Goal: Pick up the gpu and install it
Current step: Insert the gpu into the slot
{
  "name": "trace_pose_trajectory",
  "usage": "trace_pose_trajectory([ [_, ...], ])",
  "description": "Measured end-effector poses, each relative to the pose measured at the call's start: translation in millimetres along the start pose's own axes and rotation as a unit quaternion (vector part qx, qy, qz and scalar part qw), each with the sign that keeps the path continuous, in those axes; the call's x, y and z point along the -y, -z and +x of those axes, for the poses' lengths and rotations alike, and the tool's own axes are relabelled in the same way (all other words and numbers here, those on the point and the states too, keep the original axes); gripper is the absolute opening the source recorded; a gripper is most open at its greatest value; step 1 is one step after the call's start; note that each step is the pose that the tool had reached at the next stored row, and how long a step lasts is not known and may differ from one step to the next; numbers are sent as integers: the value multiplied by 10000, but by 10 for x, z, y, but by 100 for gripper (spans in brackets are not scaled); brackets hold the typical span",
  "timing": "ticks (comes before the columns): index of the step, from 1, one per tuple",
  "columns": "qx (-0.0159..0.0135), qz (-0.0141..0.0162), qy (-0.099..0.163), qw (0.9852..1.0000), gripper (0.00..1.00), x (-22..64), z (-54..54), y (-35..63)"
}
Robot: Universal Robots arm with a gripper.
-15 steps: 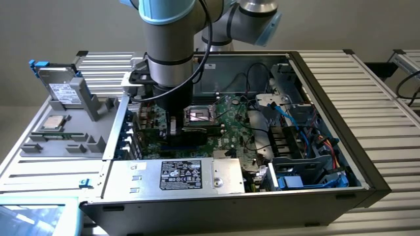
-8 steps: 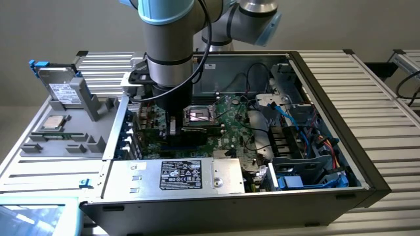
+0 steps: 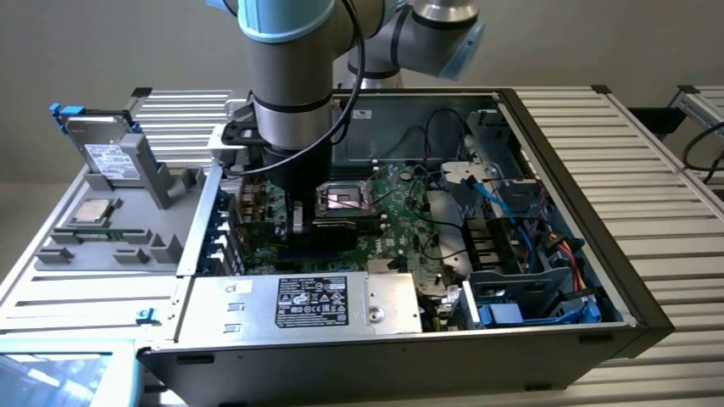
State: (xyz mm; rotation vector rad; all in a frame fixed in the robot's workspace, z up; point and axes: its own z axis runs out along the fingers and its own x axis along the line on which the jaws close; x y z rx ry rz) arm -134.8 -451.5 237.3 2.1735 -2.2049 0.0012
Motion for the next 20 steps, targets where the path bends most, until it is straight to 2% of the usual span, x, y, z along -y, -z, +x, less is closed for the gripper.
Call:
trace_pose_trajectory([
  [6, 3, 1, 28, 10000, 29, 1, 0, -3],
  [9, 35, 1, 51, 10000, 29, 0, 12, -3],
  [13, 59, 1, 69, 10000, 29, 1, 15, -3],
  [16, 111, 1, 81, 9999, 29, 1, 31, -2],
  [20, 113, 0, 81, 9999, 29, 1, 31, -3],
])
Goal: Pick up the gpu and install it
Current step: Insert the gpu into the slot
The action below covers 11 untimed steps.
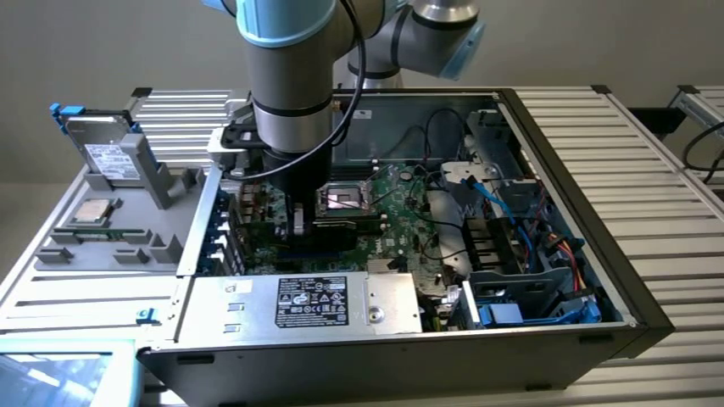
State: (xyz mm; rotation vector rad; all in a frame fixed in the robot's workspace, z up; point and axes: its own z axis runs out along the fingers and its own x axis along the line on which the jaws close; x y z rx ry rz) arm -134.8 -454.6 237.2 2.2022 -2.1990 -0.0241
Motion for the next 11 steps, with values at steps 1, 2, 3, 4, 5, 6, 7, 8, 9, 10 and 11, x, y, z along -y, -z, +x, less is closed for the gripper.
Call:
trace_pose_trajectory([
  [1, 0, 0, 0, 10000, 29, 0, 0, 0],
  [2, 0, 0, 0, 10000, 29, 0, 0, 0],
  [3, 0, 0, 0, 10000, 29, 0, 0, 0],
  [4, 0, 0, 0, 10000, 29, 0, 0, 0],
  [5, 0, 0, 0, 10000, 29, 0, 0, 0],
  [6, 0, 0, 0, 10000, 29, 0, 0, 0],
  [7, 1, -1, 5, 10000, 29, 1, 6, 0],
  [8, 2, -6, 9, 10000, 29, 3, 10, 1],
  [9, 1, -8, 10, 10000, 29, 3, 10, 1],
  [10, 0, -10, 11, 10000, 29, 3, 10, 2],
  [11, 0, -11, 11, 10000, 29, 3, 10, 2],
])
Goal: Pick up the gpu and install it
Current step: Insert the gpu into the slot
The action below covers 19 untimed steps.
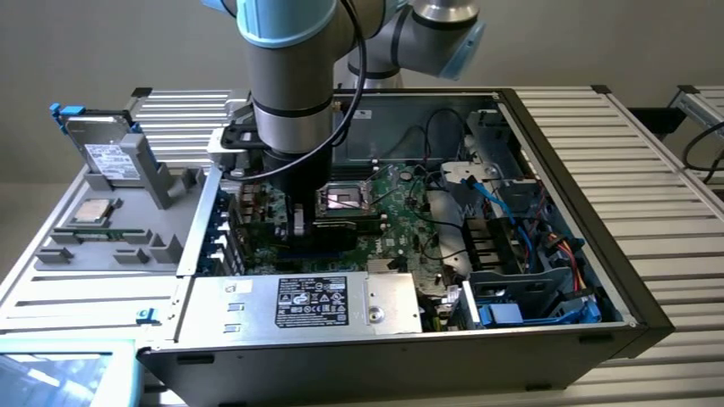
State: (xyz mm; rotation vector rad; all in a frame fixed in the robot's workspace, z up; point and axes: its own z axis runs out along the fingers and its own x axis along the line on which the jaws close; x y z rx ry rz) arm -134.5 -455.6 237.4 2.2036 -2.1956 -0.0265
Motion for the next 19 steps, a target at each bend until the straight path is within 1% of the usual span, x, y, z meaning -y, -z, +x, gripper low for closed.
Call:
trace_pose_trajectory([
  [3, 0, -1, 2, 10000, 29, 0, 2, 0],
  [5, 11, -2, 4, 10000, 29, 3, 15, 1],
  [10, 12, -2, 3, 10000, 29, 3, 15, 0],
  [12, 26, -1, 5, 10000, 29, 3, 31, -1],
  [19, 27, -2, 2, 10000, 29, 3, 34, 0],
])
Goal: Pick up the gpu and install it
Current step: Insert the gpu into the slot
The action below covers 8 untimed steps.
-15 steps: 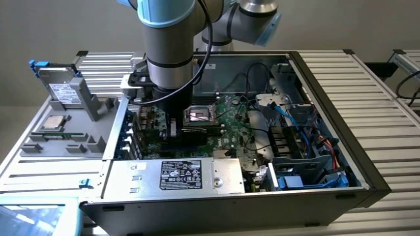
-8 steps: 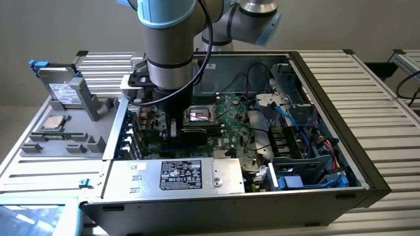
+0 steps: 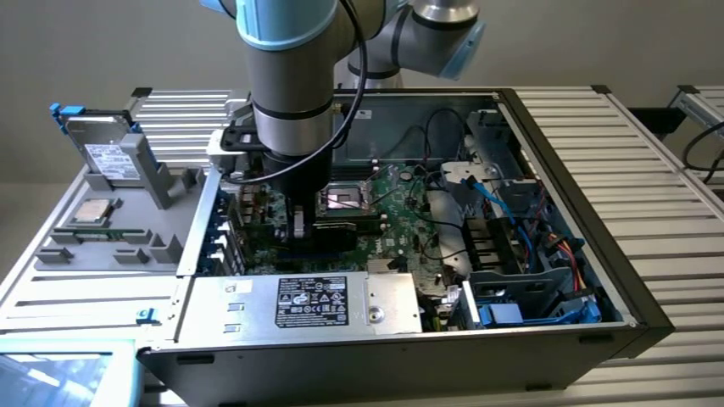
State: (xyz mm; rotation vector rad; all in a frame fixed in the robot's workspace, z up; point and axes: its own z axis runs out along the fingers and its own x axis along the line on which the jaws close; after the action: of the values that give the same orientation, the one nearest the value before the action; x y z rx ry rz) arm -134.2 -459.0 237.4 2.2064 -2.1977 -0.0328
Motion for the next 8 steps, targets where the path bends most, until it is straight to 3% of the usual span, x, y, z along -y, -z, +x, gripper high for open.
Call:
trace_pose_trajectory([
  [8, 5, 4, -144, 9999, 29, 11, -1, 0],
])
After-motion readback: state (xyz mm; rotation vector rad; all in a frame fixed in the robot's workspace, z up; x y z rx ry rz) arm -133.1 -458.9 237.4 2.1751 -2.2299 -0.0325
